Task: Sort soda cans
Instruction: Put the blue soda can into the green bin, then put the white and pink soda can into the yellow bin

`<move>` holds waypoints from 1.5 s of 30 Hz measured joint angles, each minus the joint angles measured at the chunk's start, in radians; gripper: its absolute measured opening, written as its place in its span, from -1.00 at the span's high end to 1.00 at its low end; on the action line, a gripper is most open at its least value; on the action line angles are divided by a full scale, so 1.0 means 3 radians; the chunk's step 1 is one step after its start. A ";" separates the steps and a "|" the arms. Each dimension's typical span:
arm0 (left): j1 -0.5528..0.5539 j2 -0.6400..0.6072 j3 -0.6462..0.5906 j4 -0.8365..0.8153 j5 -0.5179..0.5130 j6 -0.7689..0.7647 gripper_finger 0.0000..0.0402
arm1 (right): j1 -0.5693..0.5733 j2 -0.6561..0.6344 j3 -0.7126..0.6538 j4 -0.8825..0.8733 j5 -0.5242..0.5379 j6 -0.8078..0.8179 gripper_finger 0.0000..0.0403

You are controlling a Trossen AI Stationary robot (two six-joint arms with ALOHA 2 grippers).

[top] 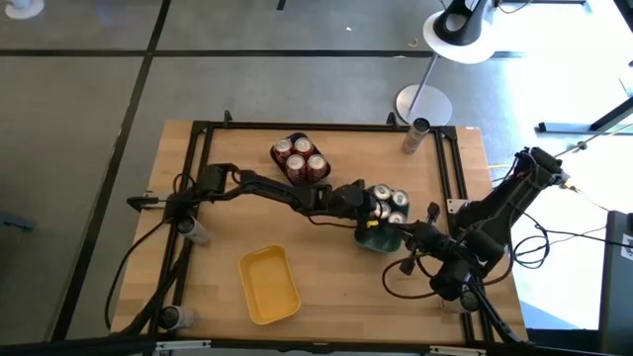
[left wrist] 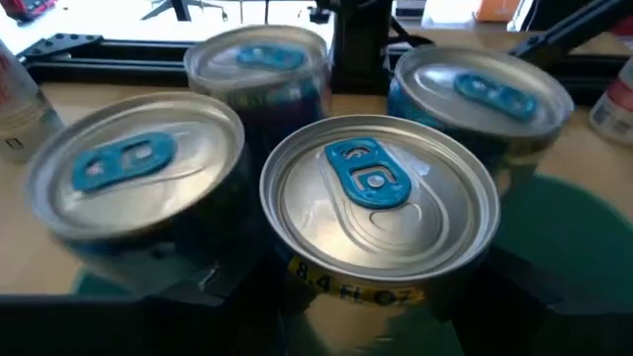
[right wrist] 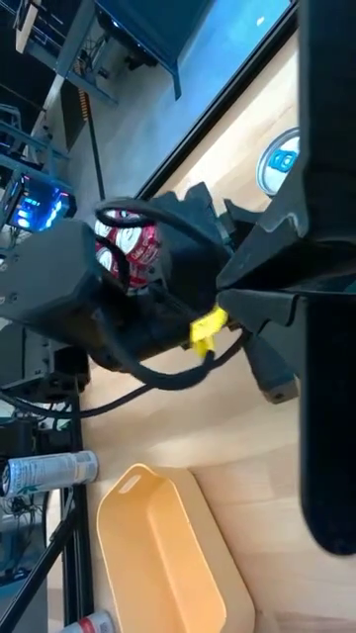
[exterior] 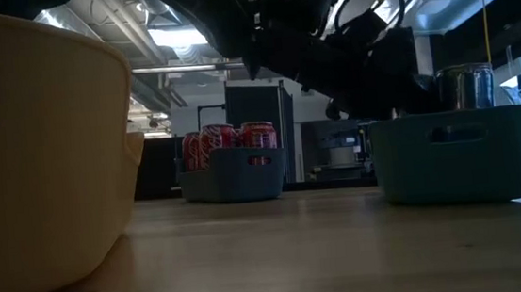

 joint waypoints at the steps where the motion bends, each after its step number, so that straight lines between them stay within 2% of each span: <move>1: 0.0001 0.0027 0.0003 0.0040 -0.0001 -0.0016 -0.11 | 0.0000 -0.0001 0.0000 0.0004 0.0002 0.0001 0.94; 12: 0.0003 0.0014 0.0007 0.0007 -0.0004 -0.0046 -0.13 | 0.0000 0.0000 0.0000 0.0007 0.0004 0.0001 0.94; 21: 0.0006 -0.0011 0.0004 -0.0065 0.0003 -0.0053 -0.56 | 0.0000 0.0000 0.0000 0.0016 -0.0005 0.0003 0.94; 26: -0.0020 -0.0148 0.0001 -0.0270 -0.0001 0.0043 -0.64 | 0.0000 0.0000 0.0000 0.0011 -0.0011 0.0003 0.94; 30: -0.0017 -0.0428 0.0004 -0.0568 -0.0003 0.0060 -0.65 | 0.0000 0.0000 0.0000 0.0012 -0.0029 0.0003 0.94; 35: -0.0015 -0.0878 0.0004 -0.1168 -0.0011 0.0218 -0.65 | 0.0000 0.0000 0.0000 0.0016 -0.0142 0.0004 0.94; 45: -0.0106 -0.1597 0.0005 -0.2344 -0.0013 0.0208 -0.65 | 0.0000 0.0000 0.0000 0.0055 -0.0130 0.0003 0.94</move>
